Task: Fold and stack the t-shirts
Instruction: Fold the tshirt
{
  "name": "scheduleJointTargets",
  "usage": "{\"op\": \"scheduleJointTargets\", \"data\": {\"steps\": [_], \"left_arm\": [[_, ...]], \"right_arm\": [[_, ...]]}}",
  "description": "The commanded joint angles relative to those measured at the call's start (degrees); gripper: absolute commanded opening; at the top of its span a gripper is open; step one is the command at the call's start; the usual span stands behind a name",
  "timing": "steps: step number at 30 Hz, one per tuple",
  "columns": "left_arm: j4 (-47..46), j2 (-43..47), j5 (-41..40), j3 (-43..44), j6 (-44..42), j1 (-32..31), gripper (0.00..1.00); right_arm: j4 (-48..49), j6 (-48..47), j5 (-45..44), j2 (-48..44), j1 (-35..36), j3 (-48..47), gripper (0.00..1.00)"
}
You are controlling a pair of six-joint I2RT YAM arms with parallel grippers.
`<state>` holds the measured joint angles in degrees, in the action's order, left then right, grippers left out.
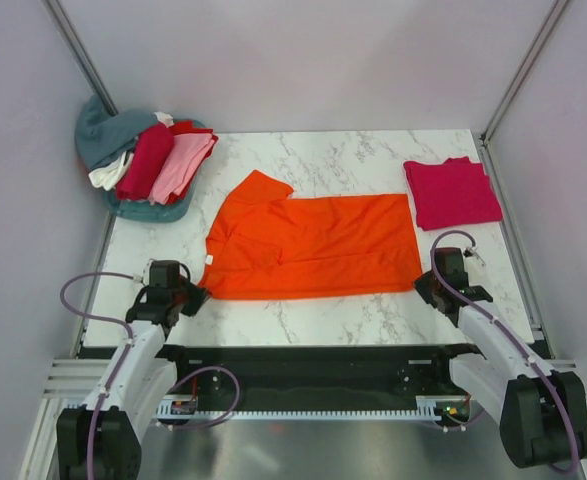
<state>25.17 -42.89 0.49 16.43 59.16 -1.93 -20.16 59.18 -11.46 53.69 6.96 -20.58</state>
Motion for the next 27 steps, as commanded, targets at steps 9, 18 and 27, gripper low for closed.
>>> {"op": "scheduleJointTargets", "data": {"steps": [9,18,27], "left_arm": [[2.34,3.25,-0.32,3.26,-0.71,0.44,0.36],[5.15,2.82,-3.74,16.25,-11.32,0.44,0.63],[-7.66,-16.33,7.76,30.94,-24.08,0.27,0.66]], "right_arm": [[-2.25,-4.06,-0.05,-1.66,-0.19,-3.68,0.48],[-1.72,-18.37,-2.86,1.76,-0.11,-16.50,0.49],[5.83,-28.41,1.18,19.85,0.16,-30.39,0.46]]}}
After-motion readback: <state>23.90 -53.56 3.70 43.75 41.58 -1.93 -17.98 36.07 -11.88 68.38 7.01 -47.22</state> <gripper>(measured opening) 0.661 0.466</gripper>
